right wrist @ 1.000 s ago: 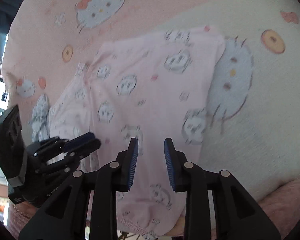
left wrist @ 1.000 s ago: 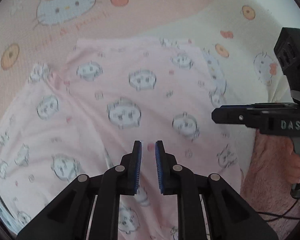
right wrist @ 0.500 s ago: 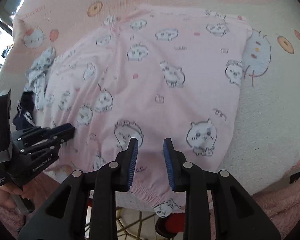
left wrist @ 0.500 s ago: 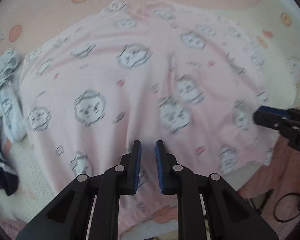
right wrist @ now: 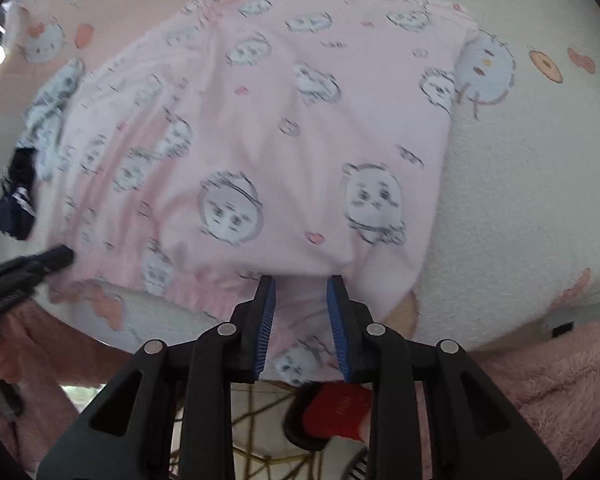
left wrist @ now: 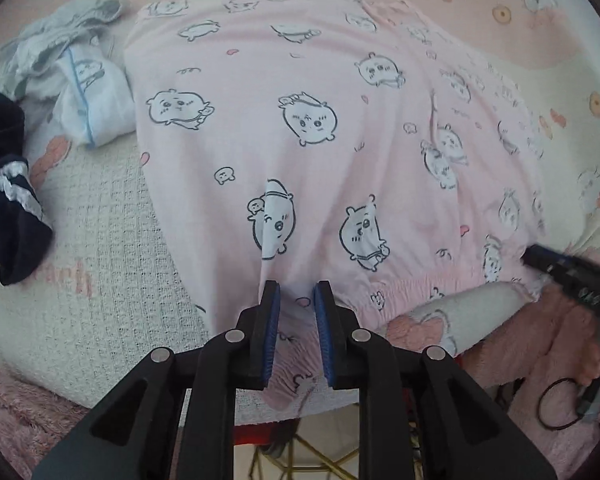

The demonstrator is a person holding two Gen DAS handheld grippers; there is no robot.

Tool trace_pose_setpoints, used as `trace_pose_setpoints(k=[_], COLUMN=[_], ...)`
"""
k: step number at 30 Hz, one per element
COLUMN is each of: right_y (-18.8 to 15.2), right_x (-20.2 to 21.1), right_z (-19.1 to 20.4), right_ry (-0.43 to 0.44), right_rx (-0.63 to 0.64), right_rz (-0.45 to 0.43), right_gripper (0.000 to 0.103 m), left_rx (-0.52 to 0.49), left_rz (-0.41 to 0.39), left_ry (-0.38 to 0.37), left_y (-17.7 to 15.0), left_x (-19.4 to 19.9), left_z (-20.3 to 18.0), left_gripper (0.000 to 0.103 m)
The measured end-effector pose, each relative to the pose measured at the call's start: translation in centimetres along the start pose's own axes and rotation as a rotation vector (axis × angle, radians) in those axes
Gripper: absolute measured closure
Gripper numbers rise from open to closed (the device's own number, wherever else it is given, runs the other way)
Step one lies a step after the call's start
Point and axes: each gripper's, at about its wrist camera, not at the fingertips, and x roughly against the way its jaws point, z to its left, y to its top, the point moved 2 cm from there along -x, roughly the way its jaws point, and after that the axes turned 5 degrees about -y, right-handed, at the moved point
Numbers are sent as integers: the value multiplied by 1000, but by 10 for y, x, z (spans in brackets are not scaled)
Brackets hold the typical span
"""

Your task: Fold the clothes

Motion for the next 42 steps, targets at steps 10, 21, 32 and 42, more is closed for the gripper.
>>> trace_pose_setpoints(k=[10, 21, 32, 42], right_y=[-5, -8, 5, 23], right_x=[5, 22, 5, 16], right_z=[-10, -36, 23, 6], right_ry=[55, -40, -190, -91], right_rx=[-84, -183, 113, 15], right_rz=[15, -34, -8, -65], right_gripper=[76, 74, 75, 75], left_rx=[26, 71, 15, 154], left_rz=[15, -73, -36, -72], left_ry=[-72, -113, -2, -60], left_y=[-17, -21, -23, -19], left_x=[5, 25, 10, 13], left_z=[8, 8, 0, 30], left_gripper=[83, 80, 71, 70])
